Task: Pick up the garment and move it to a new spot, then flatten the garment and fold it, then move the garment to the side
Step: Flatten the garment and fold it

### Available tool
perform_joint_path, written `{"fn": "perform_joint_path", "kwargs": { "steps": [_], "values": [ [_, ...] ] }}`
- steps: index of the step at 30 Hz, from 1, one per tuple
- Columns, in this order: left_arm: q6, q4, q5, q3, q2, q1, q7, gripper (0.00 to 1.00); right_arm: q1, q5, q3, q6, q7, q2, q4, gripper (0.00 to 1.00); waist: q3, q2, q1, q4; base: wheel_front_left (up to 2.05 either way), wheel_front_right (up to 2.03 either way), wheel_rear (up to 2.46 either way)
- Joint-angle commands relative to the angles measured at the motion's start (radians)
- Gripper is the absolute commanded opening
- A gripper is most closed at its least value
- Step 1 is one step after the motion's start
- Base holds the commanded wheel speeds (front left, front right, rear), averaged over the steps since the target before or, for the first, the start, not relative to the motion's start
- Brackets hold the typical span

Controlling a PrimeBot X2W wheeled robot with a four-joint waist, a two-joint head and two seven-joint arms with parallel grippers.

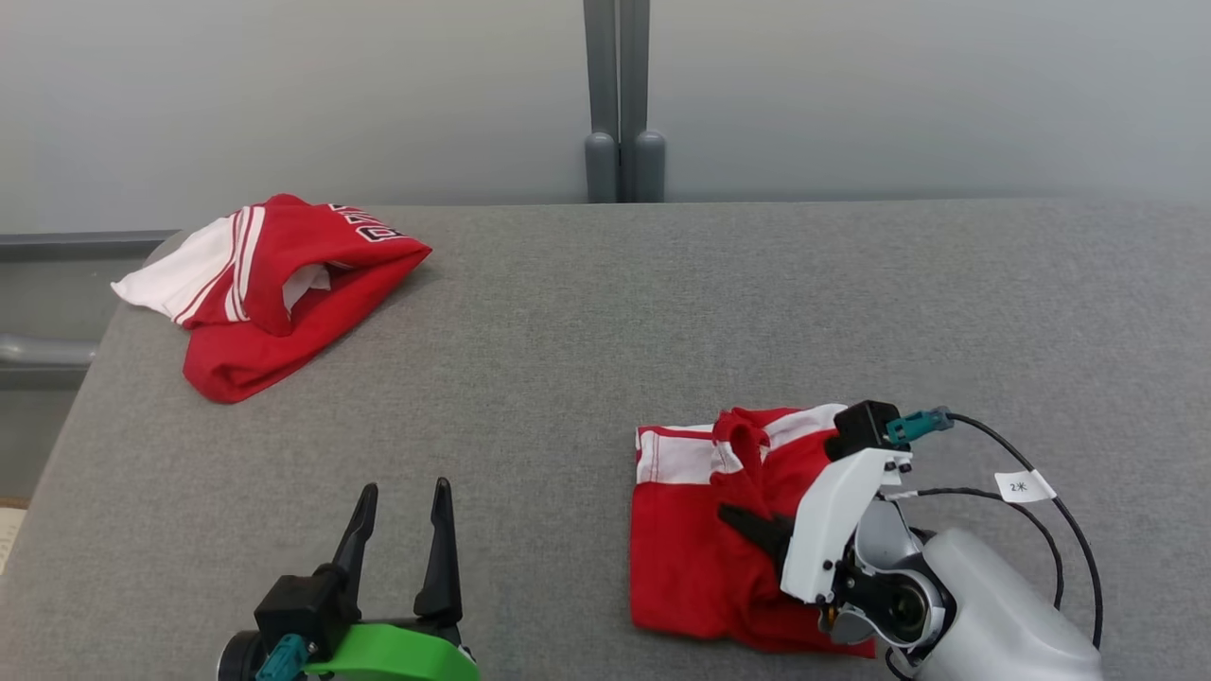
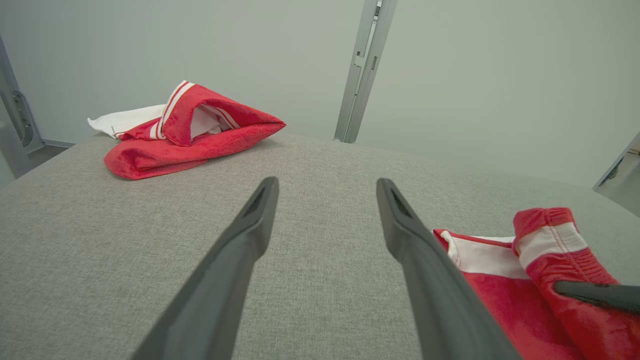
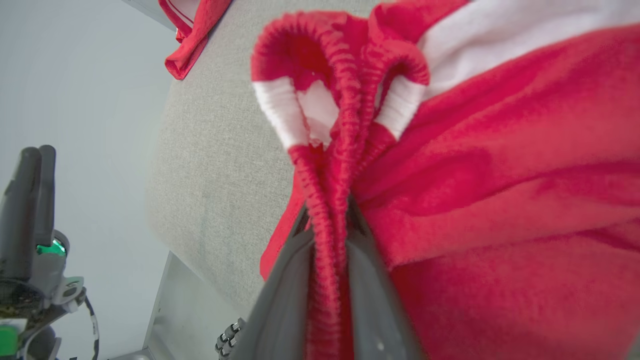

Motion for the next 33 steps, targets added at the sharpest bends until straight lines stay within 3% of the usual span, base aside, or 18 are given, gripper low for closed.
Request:
{"fn": "perform_joint_path", "kwargs": {
  "steps": [1, 2, 3, 12, 18, 24, 28, 33],
  "values": [
    [0.007, 0.002, -0.015, -0.005, 0.002, -0.016, 0.000, 1.00, -0.018, -0.006, 0.001, 0.001, -0.013, 0.011, 0.018, 0.55, 0.001, 0.0000, 0.0000, 0.024, 0.00, 0.00, 0.00],
    [0.009, 0.003, -0.016, -0.006, 0.002, -0.015, 0.000, 1.00, -0.023, -0.008, 0.004, 0.001, -0.015, 0.016, 0.027, 0.96, 0.001, 0.0000, 0.0000, 0.027, 0.00, 0.00, 0.00],
    [0.009, 0.003, -0.016, -0.008, 0.002, -0.015, 0.000, 1.00, -0.029, -0.006, 0.006, 0.001, -0.020, 0.023, 0.039, 1.00, 0.000, 0.0000, 0.0000, 0.031, 0.00, 0.00, 0.00],
    [0.017, 0.002, -0.025, -0.016, 0.002, -0.007, 0.000, 1.00, -0.059, 0.033, 0.018, 0.001, -0.048, 0.065, 0.044, 1.00, -0.006, 0.0000, 0.0000, 0.028, 0.00, 0.00, 0.00],
    [0.018, 0.000, -0.024, -0.016, 0.002, -0.011, 0.000, 1.00, -0.070, 0.015, 0.030, 0.001, -0.126, 0.044, -0.006, 1.00, -0.005, 0.0000, 0.0000, 0.006, 0.00, 0.00, 0.00],
    [0.016, -0.001, -0.008, -0.007, 0.002, -0.036, 0.000, 1.00, -0.077, -0.107, 0.019, 0.001, -0.318, -0.026, -0.039, 1.00, -0.011, 0.0000, 0.0000, -0.027, 0.00, 0.00, 0.00],
    [0.014, 0.005, 0.000, 0.000, 0.002, -0.055, 0.000, 1.00, -0.061, -0.259, -0.026, 0.001, -0.505, -0.073, -0.024, 1.00, -0.020, 0.0000, 0.0000, -0.054, 0.00, 0.00, 0.00],
    [0.022, 0.013, -0.010, 0.017, 0.002, -0.064, 0.000, 1.00, 0.007, -0.418, -0.137, 0.001, -0.678, -0.064, 0.008, 1.00, -0.032, 0.0000, 0.0000, -0.081, 0.00, 0.00, 0.00]
  ]
}}
